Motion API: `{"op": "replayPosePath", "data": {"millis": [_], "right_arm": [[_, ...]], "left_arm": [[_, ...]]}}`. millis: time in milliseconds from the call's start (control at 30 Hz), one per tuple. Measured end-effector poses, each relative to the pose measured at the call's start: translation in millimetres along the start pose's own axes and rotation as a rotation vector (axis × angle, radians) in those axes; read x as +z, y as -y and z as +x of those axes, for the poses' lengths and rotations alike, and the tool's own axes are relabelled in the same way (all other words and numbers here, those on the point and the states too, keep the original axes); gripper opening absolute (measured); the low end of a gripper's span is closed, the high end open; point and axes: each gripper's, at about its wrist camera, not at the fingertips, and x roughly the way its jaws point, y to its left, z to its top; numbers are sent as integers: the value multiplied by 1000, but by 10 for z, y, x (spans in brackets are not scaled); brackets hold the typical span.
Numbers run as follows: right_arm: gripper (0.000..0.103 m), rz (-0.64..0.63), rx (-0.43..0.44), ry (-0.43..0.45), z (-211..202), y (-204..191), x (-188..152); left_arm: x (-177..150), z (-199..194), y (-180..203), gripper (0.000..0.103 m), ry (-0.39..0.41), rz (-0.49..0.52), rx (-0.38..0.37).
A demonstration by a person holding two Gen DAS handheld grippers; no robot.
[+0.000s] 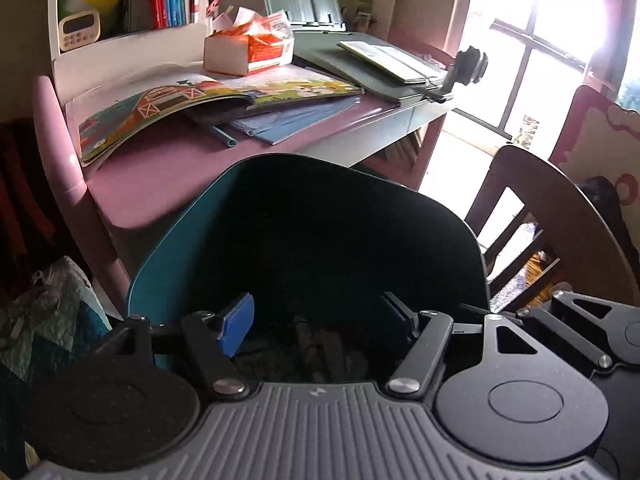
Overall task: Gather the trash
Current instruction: 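Open both grippers to drop the tote and silver plastic into the bin, then swing both empty grippers back down toward the trash pile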
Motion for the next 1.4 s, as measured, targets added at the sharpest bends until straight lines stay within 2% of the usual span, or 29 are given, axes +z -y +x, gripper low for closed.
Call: {"op": "replayPosePath", "data": {"millis": [267, 433, 500, 833, 900, 1033, 1267, 1400], "right_arm": [[54, 46, 49, 51, -332, -49, 11], [55, 51, 49, 97, -562, -183, 25], [56, 47, 69, 118, -669, -266, 27], [57, 22, 199, 155, -912, -811, 68], [57, 20, 227, 158, -923, -934, 56], [58, 12, 293, 156, -886, -1205, 38], [58, -33, 425, 125, -647, -1816, -76], [58, -48, 498, 67, -352, -2210, -191]], "left_arm": [[-114, -393, -133, 74, 39, -14, 14], [-255, -725, -312, 75, 68, -28, 26], [-338, -882, -404, 80, 84, -31, 31], [-803, -1544, -989, 84, 138, -78, 92], [-912, -1649, -1107, 87, 146, -87, 108], [-1186, -1844, -1393, 101, 164, -115, 147], [-1767, -1985, -2010, 101, 135, -214, 213], [-2223, -1929, -2444, 102, 110, -292, 295]]}}
